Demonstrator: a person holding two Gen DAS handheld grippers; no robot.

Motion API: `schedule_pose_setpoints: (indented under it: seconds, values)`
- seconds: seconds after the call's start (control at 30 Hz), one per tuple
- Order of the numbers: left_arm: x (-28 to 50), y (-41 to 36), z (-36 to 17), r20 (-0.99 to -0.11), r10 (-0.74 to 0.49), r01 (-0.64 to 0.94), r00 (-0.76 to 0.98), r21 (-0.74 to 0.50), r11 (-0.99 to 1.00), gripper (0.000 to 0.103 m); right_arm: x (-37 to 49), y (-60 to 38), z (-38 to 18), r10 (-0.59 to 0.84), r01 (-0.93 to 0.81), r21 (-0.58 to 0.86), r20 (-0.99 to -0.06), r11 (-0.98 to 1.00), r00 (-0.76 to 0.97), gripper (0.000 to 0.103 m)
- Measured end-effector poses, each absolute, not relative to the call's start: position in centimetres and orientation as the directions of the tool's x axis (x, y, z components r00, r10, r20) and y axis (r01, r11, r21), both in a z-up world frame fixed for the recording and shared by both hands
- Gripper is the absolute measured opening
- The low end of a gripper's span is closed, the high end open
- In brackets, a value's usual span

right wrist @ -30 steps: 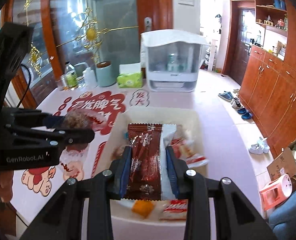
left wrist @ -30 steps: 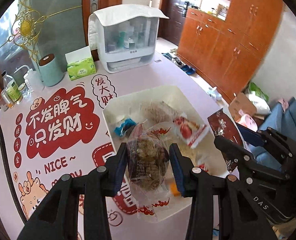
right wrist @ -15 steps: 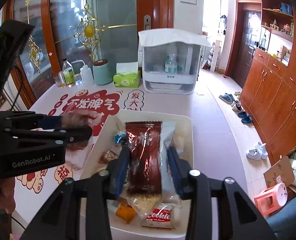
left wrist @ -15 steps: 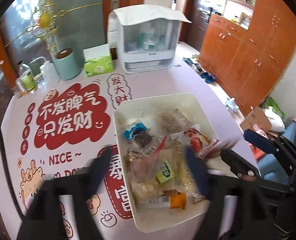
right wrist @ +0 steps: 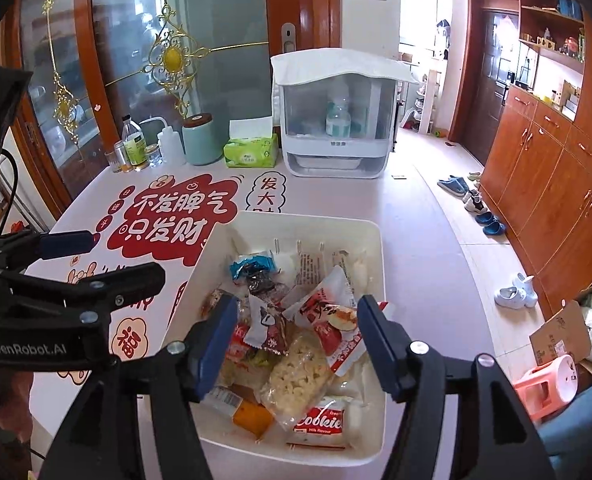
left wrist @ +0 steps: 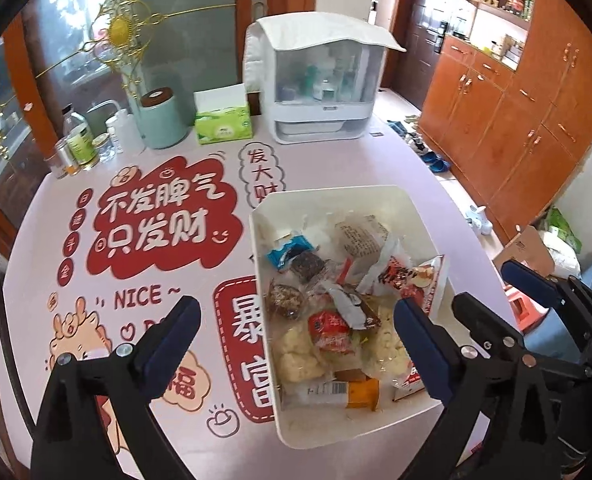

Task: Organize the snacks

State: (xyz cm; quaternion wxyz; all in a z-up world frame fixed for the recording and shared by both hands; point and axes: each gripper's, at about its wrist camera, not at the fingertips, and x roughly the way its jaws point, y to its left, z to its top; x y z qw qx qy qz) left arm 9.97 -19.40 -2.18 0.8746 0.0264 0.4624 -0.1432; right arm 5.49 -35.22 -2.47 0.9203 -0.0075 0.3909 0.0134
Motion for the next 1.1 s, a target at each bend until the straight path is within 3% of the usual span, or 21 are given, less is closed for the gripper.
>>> schedule_pose_setpoints:
  seconds: [1.1]
  values:
    - [-2.2, -10.2, -1.3, -0.796, -0.004, -0.029, 0.605, -0.028, 0.999, 0.098, -0.3, -29.2, -3.0, 0.165, -0.098, 0.133, -0.785, 0.986, 0.597, 0.063]
